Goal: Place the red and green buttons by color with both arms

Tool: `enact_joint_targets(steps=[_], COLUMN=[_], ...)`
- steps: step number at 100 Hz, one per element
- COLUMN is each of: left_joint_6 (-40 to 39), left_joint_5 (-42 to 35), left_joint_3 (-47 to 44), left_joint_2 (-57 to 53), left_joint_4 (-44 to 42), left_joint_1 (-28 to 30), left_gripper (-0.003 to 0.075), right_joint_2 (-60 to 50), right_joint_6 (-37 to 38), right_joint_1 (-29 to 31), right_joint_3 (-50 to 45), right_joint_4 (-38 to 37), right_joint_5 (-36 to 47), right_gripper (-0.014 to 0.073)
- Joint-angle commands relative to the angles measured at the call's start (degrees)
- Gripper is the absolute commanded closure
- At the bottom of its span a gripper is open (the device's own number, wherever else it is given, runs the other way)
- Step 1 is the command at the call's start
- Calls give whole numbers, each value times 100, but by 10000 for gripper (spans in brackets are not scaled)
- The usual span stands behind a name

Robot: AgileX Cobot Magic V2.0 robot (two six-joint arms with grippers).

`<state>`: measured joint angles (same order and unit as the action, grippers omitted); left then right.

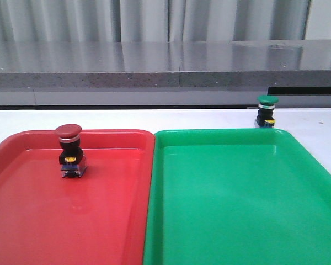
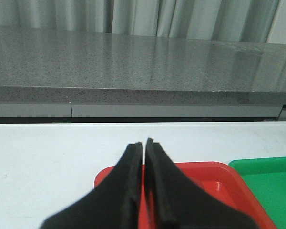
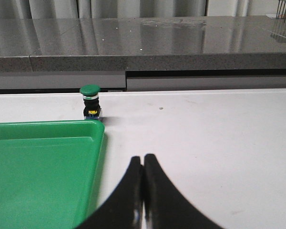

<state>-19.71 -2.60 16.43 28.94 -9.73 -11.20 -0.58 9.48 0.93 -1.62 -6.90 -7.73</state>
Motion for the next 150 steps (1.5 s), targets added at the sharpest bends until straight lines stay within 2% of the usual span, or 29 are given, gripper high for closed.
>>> enact_joint_targets(steps=[1,54,67,81,97,111,141,150], left_joint_6=[-24,-24,-24,8,568,579,579,579], left_joint_5=[-490,-470,68,805,805,795,705,510], left_joint_3=[155,152,141,46,-317,-721,-1364,-1495], left_joint_2=[13,13,-67,-551,-1417,-2069,-3108,-3104], left_joint_4=[-2,-26,-82,-134,-98,-136,-136,-161], left_joint_1=[11,11,58,96,118,142,871,1012], left_gripper=[739,739,739,739,739,739,739,739], right_joint_2=[-88,-88,-88,-88,-88,-88,-88,-88], right_joint_6=[-30,-30,-30,-30,-30,-30,-30,-30], right_joint_1=[34,34,34,34,34,34,34,34], right_joint_3=[93,93,93,93,93,93,93,93], right_joint_4=[-4,-4,-4,-4,-4,-4,-4,-4], right_joint_5=[459,459,459,459,459,459,459,459], right_gripper=[661,661,661,661,661,661,661,661])
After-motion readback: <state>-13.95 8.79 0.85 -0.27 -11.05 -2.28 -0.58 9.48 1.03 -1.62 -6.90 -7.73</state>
